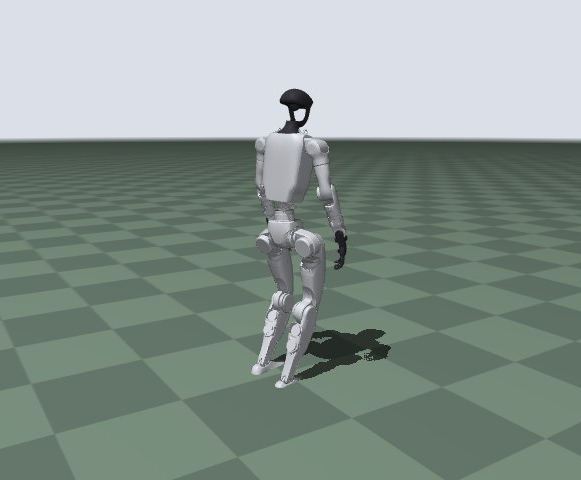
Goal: Walk
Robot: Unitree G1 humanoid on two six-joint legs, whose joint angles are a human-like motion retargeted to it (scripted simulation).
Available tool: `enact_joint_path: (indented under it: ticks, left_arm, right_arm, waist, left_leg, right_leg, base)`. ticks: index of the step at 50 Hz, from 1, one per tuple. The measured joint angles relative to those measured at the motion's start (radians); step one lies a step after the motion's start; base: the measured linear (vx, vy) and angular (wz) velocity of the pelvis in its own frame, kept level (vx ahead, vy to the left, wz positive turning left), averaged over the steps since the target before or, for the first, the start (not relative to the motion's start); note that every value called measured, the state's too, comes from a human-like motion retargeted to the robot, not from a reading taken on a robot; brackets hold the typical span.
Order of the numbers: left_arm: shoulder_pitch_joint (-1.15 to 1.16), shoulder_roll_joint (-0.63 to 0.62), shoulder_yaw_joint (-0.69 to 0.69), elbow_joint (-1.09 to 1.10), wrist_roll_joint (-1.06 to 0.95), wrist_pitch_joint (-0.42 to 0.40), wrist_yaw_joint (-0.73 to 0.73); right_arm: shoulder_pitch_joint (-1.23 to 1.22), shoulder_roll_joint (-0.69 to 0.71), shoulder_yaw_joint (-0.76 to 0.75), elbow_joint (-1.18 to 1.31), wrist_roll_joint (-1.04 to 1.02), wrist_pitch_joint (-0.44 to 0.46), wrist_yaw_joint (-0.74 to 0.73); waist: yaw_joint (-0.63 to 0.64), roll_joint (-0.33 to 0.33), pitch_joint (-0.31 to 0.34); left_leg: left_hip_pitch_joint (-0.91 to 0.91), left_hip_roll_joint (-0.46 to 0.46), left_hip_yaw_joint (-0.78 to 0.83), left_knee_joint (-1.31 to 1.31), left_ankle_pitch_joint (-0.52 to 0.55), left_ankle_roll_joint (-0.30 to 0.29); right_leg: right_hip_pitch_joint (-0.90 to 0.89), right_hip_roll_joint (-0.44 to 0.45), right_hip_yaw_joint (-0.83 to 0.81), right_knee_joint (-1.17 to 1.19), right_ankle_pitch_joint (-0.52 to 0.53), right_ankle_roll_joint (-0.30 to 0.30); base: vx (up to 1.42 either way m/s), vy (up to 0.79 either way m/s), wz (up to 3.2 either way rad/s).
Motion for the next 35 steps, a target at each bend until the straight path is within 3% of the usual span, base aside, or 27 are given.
enact_joint_path:
  ticks: [13,20,25,30,35]
  left_arm:
    - [0.013,0.012,0.023,-0.03,-0.025,-0.008,0.028]
    - [0.041,0.019,0.047,0.004,-0.045,0.002,0.032]
    - [0.069,0.024,0.067,0.05,-0.05,0.017,0.023]
    - [0.095,0.019,0.098,0.094,-0.052,0.028,0.004]
    - [0.142,0.018,0.122,0.121,-0.052,0.023,-0.009]
  right_arm:
    - [-0.038,-0.007,0.035,-0.026,-0.024,-0.014,-0.006]
    - [-0.064,-0.005,0.048,-0.035,-0.027,-0.02,-0.002]
    - [-0.072,-0.002,0.05,-0.037,-0.024,-0.017,0.006]
    - [-0.069,-0.002,0.046,-0.025,-0.02,-0.01,0.019]
    - [-0.052,0.013,0.037,-0.014,-0.018,-0.002,0.028]
  waist:
    - [0.002,-0.051,0.014]
    - [-0.027,-0.136,0.032]
    - [-0.059,-0.163,0.043]
    - [-0.088,-0.144,0.044]
    - [-0.106,-0.115,0.049]
  left_leg:
    - [0.06,-0.125,0.022,-0.103,0.01,0.047]
    - [0.119,-0.271,0.022,-0.214,0.061,0.079]
    - [0.16,-0.325,-0.002,-0.278,0.079,0.097]
    - [0.229,-0.316,-0.045,-0.385,0.102,0.107]
    - [0.281,-0.279,-0.073,-0.425,0.084,0.109]
  right_leg:
    - [-0.093,-0.127,0.014,0.246,-0.111,0.021]
    - [-0.239,-0.289,0.038,0.577,-0.101,0.048]
    - [-0.379,-0.361,0.063,0.773,-0.113,0.015]
    - [-0.499,-0.332,0.081,0.762,-0.07,0.017]
    - [-0.569,-0.274,0.078,0.597,-0.019,0.043]
  base:
    - [0.03,0.09,0.08]
    - [0.06,0.09,0.21]
    - [0.11,0.07,0.21]
    - [0.18,0.05,0.14]
    - [0.23,0.01,0.04]
